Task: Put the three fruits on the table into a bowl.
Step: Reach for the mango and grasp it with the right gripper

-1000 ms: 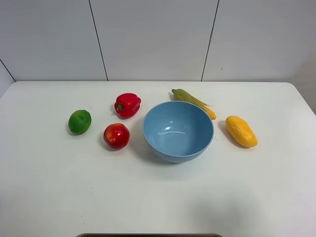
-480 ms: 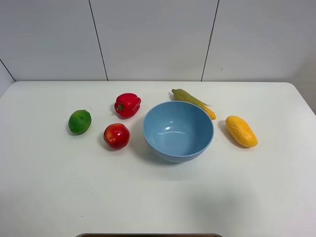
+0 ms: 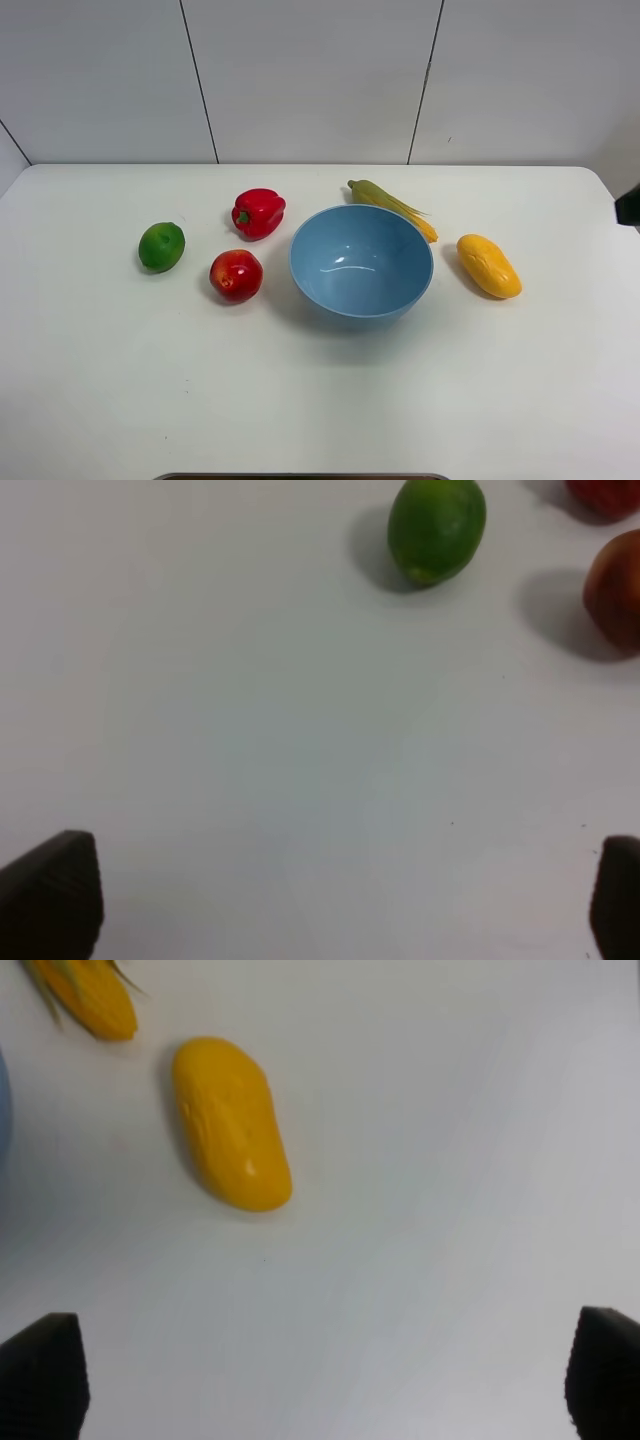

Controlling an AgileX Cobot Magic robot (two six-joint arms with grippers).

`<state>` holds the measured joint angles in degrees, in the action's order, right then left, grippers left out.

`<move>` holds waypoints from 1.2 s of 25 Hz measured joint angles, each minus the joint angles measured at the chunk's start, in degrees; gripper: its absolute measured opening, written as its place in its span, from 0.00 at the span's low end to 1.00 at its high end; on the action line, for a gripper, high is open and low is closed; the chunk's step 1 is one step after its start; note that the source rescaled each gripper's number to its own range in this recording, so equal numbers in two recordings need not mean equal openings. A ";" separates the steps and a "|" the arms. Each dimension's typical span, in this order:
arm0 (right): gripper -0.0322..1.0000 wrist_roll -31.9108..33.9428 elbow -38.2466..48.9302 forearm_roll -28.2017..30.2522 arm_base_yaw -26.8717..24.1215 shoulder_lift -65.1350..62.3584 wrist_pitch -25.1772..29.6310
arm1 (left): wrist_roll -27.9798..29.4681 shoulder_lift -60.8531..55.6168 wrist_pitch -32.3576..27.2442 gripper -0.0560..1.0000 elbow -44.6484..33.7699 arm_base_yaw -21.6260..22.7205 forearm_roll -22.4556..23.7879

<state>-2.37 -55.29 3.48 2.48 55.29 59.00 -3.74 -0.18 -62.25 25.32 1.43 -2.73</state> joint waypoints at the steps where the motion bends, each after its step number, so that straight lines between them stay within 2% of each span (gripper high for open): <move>1: 1.00 -0.69 -0.76 -0.22 0.00 3.69 -0.62 | 0.00 0.00 0.00 1.00 0.00 0.00 0.00; 9: 1.00 -4.25 -3.47 -0.97 0.00 24.68 -6.45 | 0.00 0.00 0.00 1.00 0.00 0.00 0.00; 15: 1.00 -7.56 -3.51 -4.91 0.00 35.62 -12.30 | 0.00 0.00 0.00 1.00 0.00 0.00 0.00; 23: 1.00 -8.27 -3.53 -5.96 0.00 46.75 -18.35 | 0.00 0.00 0.00 1.00 0.00 0.00 0.00; 30: 1.00 -12.38 -4.04 -11.66 -0.82 52.80 -22.20 | 0.00 0.00 0.00 1.00 0.00 0.00 0.00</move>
<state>-14.75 -59.33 -8.18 1.66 108.09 36.80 -3.74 -0.18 -62.25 25.32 1.43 -2.73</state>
